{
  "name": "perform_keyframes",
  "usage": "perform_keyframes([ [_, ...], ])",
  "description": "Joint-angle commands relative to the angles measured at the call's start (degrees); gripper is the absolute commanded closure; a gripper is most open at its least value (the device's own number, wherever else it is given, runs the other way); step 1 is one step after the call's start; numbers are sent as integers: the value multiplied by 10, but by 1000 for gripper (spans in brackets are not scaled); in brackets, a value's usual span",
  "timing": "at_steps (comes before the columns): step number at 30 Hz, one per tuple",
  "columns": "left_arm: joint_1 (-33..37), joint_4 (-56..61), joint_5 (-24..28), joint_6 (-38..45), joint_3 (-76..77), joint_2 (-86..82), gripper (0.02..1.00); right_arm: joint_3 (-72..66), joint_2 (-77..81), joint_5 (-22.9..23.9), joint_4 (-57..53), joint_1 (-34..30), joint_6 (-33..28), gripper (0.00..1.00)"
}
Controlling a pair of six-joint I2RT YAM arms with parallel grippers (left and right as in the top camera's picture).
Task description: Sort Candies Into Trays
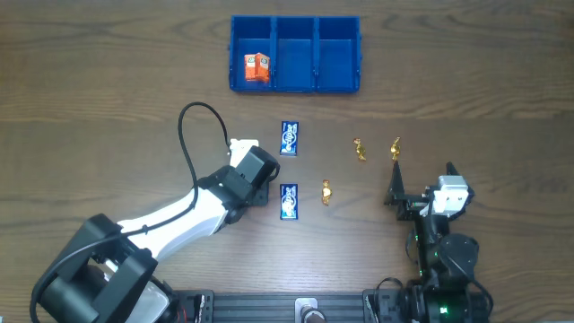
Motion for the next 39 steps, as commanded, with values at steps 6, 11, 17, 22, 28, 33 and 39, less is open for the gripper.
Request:
perform_keyframes([
  [6,-2,-160,-86,34,188,-12,702,0,-4,-2,-5,3,-4,3],
  [11,38,-205,-134,127,376,-5,691,0,-4,-2,-5,3,-4,3],
  [17,115,-205,-115,191,532,54,691,0,-4,-2,-5,3,-4,3],
  [22,171,-209,-45,202,631,159,695,0,-4,-2,-5,3,-5,3],
  [28,202,-188,19,187,665,268,689,0,-4,-2,-5,3,-5,3],
  [33,205,-170,42,174,665,313,693,0,-4,-2,-5,3,-5,3],
  [39,201,-170,45,174,665,319,704,0,-4,-2,-5,3,-5,3],
])
